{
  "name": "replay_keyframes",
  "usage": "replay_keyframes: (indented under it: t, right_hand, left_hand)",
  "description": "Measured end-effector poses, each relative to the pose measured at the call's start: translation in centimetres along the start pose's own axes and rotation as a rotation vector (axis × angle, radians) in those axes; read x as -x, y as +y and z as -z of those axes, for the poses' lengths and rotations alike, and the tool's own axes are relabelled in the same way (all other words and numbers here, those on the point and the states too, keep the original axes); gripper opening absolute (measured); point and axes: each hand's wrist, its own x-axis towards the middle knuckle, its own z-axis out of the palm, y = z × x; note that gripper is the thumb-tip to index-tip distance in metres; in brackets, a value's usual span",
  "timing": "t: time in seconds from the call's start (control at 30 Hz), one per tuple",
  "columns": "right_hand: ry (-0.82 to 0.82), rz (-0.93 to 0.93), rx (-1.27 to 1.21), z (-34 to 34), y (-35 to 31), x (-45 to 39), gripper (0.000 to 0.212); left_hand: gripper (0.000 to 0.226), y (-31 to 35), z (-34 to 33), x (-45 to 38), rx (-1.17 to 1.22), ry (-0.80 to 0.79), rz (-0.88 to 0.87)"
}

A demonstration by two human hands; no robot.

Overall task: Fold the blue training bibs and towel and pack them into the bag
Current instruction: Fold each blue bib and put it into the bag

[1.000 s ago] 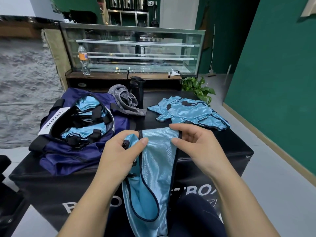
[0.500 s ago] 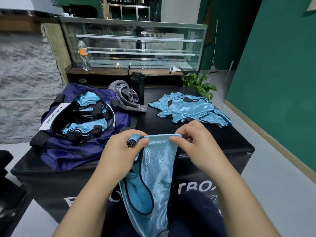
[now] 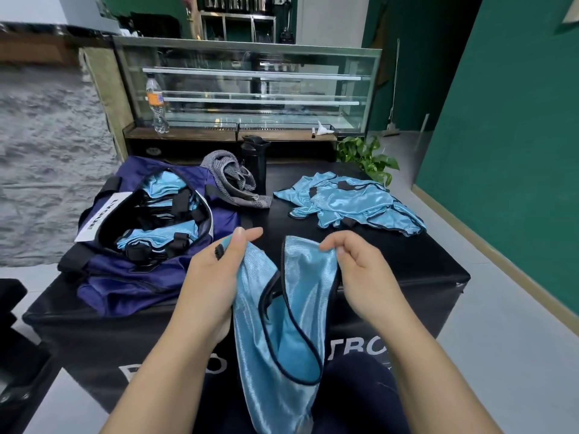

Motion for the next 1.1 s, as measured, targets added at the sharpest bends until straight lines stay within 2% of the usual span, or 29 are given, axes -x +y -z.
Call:
replay_keyframes:
  t: [0.07, 0.17, 0.23, 0.33, 0.4, 0.5, 0.6, 0.7, 0.77, 0.87, 0.93, 1.0, 1.1]
  right_hand:
    - [-0.077, -0.005, -0.001, -0.3, -0.8, 0.4, 0.043]
    - [-0.215, 0.012, -0.01, -1.0, -2.1, 0.9, 0.023]
    - [-0.276, 0.064, 0.07, -1.4, -2.1, 1.1, 0.021]
    - [-0.193, 0.136, 0.161, -1.6, -1.4, 0.9, 0.013]
    - [-0.116, 0.136, 0.135, -1.2, -1.1, 0.6, 0.008]
    - [-0.05, 0.122, 0.141, -0.3, -1.1, 0.4, 0.013]
    - [-0.027, 0.093, 0.13, 0.2, -0.9, 0.2, 0.02]
    - [0.014, 0.045, 0.078, 0.4, -0.3, -0.1, 0.011]
    - [0.06, 0.011, 0.038, 0.4, 0.0, -0.3, 0.004]
    - [0.107, -0.009, -0.014, 0.2, 0.1, -0.4, 0.01]
    - [0.106, 0.0, -0.017, 0.1, -0.1, -0.3, 0.008]
    - [0.092, 0.008, -0.01, 0.1, -0.2, -0.2, 0.007]
    - [0.071, 0.007, 0.007, 0.1, -0.2, -0.2, 0.009]
  left_hand:
    - [0.028, 0.1, -0.5, 0.3, 0.018, -0.017, -0.008]
    - [0.027, -0.2, -0.9, 0.6, -0.006, -0.07, -0.043]
    - [0.028, -0.5, -0.7, 0.7, -0.069, -0.096, -0.101]
    - [0.03, -0.5, -0.2, 0.6, -0.216, -0.144, -0.184]
    - [0.021, -0.3, 0.3, 0.2, -0.356, -0.115, -0.242]
    - [0.017, 0.2, 1.0, -0.1, -0.538, -0.086, -0.298]
    - [0.021, 0.4, 1.7, -0.3, -0.533, -0.106, -0.298]
    - [0.021, 0.3, 1.9, -0.5, -0.507, -0.128, -0.302]
    - [0.016, 0.5, 1.5, -0.1, -0.375, -0.221, -0.24]
    - [0.009, 0.9, 0.9, 1.0, -0.159, -0.466, -0.131]
    - [0.02, 0.9, 0.8, 1.3, -0.208, -0.579, -0.17]
    - [0.021, 1.1, 0.7, 1.6, -0.326, -0.622, -0.256]
    - [0.024, 1.4, 0.1, 2.2, -0.411, -0.692, -0.293]
